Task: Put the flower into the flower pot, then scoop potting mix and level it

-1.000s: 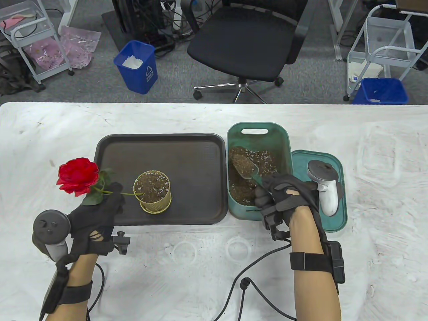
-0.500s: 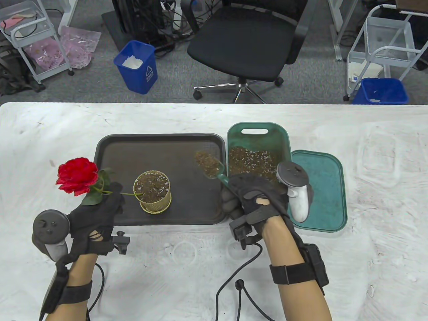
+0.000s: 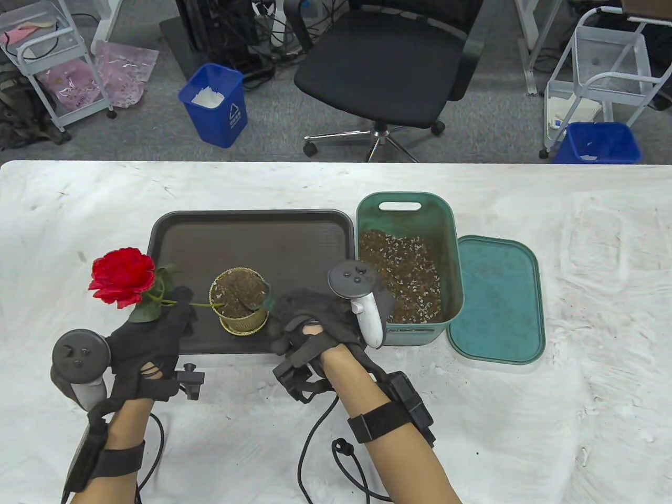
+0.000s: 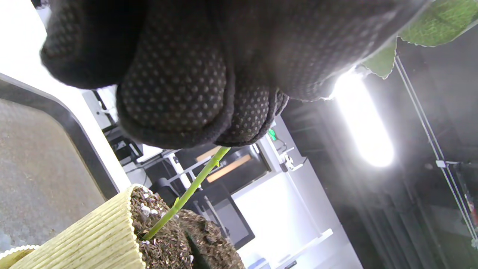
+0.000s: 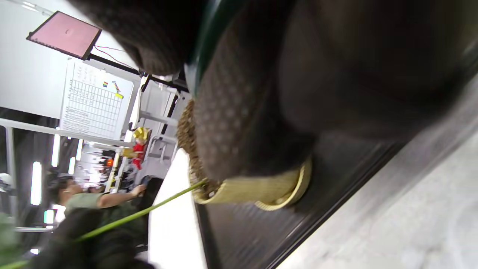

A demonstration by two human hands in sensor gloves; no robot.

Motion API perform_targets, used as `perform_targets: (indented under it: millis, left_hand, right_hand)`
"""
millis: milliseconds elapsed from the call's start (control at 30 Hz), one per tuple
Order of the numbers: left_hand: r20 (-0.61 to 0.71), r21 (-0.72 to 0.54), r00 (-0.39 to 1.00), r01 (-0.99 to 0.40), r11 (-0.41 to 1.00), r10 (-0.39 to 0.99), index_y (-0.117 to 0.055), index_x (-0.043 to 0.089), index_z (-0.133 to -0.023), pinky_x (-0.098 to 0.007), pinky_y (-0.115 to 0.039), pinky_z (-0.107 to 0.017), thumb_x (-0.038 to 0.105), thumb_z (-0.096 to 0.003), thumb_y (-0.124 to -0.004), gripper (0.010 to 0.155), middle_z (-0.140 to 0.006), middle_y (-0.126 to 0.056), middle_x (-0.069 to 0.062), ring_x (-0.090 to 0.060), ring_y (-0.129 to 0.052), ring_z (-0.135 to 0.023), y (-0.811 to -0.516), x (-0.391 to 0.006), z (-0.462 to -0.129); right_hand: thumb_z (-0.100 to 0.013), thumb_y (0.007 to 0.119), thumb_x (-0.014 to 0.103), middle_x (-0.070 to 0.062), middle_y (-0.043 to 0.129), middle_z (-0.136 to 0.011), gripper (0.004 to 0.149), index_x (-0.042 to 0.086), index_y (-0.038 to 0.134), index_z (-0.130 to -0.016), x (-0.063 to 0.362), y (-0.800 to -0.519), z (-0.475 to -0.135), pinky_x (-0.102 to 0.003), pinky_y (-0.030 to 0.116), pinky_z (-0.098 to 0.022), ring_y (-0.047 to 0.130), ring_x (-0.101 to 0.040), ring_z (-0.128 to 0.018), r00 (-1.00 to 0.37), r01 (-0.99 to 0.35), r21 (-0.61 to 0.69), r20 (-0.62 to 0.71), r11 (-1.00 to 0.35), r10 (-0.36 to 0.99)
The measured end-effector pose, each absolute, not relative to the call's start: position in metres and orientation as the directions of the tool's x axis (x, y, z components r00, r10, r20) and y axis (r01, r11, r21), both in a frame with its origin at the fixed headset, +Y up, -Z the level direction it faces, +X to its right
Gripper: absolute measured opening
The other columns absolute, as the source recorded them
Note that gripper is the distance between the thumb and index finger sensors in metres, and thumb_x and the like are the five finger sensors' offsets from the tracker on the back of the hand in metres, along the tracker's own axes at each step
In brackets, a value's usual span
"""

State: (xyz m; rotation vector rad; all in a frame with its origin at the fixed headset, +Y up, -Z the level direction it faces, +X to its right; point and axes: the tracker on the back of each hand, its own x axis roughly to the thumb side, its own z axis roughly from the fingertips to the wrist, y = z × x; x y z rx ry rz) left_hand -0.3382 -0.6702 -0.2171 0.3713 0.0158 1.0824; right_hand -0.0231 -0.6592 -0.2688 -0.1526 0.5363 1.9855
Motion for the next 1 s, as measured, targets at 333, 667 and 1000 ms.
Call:
perform_targets:
  millis: [333,667,1000]
  left_hand:
    - [0.169,0.304,0.476,-0.858,0.414,0.863,-0.096,0.025,-0.076,-0.036,-0.094,-0.031,0.045,-0.0387,-0.089,0.043,-0.058,-0.107,0.004,-0.017,-0.112,-0.030,-0.671,-0.338,-0.217]
    - [0.166,0.305,0.474,-0.858,0.413,0.865,-0.097,0.024,-0.076,-0.036,-0.094,-0.031,0.045,-0.0386,-0.089,0.043,-0.057,-0.108,0.004,-0.018,-0.112,-0.030,-0.671,-0.338,-0.217]
    - [0.166,0.303,0.474,-0.859,0.413,0.865,-0.097,0.025,-0.076,-0.036,-0.094,-0.031,0.045,-0.0387,-0.089,0.043,-0.057,-0.107,0.004,-0.017,-0.112,-0.030,-0.671,-0.338,-0.217]
  right_hand:
    - [-0.040,0.087,0.037,-0.010,0.107,-0.040,0.046,0.007,0.089,-0.075,-0.053,-0.637,-0.258,-0.032,0.090,0.010,0.104,-0.019,0.001,-0.790,-0.613,0.104,-0.041,-0.784,0.612]
    - [-0.040,0.086,0.037,-0.010,0.106,-0.041,0.047,0.007,0.087,-0.076,-0.070,-0.631,-0.241,-0.031,0.092,0.008,0.105,-0.019,-0.001,-0.869,-0.486,0.000,0.109,-0.874,0.483]
    - [-0.040,0.084,0.036,-0.011,0.106,-0.044,0.048,0.006,0.086,-0.077,-0.065,-0.633,-0.243,-0.033,0.092,0.005,0.105,-0.020,-0.004,-0.838,-0.540,-0.001,0.095,-0.842,0.537]
